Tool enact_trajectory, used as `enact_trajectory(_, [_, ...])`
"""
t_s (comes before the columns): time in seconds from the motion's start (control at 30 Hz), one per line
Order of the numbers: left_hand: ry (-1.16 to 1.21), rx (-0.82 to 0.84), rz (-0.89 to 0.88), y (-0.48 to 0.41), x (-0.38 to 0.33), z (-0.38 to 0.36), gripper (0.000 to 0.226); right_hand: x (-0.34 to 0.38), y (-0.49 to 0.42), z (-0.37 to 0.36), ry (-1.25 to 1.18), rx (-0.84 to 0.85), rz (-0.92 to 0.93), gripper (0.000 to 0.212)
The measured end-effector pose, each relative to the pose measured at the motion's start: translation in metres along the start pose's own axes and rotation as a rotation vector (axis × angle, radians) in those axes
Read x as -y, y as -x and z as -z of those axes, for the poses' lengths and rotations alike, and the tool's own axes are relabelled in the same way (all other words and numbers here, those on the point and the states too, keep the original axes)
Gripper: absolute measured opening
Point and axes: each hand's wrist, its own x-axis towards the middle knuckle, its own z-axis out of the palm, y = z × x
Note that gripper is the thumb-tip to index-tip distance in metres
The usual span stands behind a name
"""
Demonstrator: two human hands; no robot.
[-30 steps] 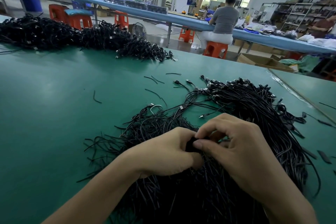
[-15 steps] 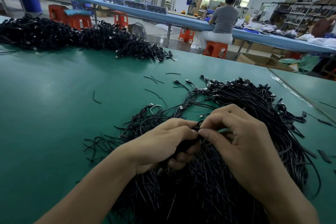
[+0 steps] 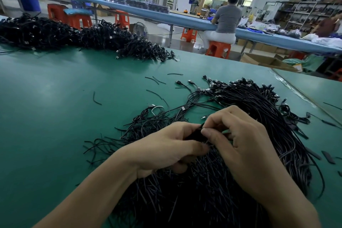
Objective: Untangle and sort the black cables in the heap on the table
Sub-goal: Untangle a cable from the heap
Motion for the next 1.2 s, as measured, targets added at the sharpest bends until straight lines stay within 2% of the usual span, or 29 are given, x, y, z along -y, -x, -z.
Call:
enact_trajectory(0.07, [0.047, -0.018, 0.004, -0.001, 0.001, 0.001, 0.025, 0.001, 0.0, -0.003, 0.004, -0.025, 0.007, 0.02])
enact_trajectory(0.2, [0.295, -0.011, 0.006, -0.003, 0.002, 0.007, 0.006, 0.003, -0.001, -0.007, 0.013, -0.099, 0.023, 0.019])
enact_trajectory(0.3, [0.468, 0.008, 0.018, -0.003, 0.003, 0.01, 0.02, 0.003, -0.002, -0.008, -0.005, -0.134, 0.022, 0.018])
enact_trajectory(0.37, [0.508, -0.047, 0.031, -0.005, 0.002, 0.008, 0.028, 0.004, -0.002, -0.01, -0.009, -0.131, 0.022, 0.018])
enact_trajectory(0.53, [0.471, -0.248, 0.009, -0.008, 0.003, 0.002, 0.034, 0.006, 0.0, -0.012, 0.038, -0.095, 0.025, 0.009])
enact_trajectory(0.87, [0.458, -0.302, -0.052, -0.009, 0.001, -0.008, 0.05, 0.003, 0.0, -0.013, 0.094, -0.176, 0.066, 0.005])
enact_trajectory(1.07, [0.437, -0.33, -0.069, -0.008, -0.001, -0.009, 0.038, 0.002, -0.001, -0.015, 0.115, -0.159, 0.057, 0.007])
enact_trajectory(1.2, [0.469, -0.351, -0.129, -0.008, -0.003, -0.013, 0.027, 0.008, -0.001, -0.021, 0.07, -0.216, 0.008, 0.012])
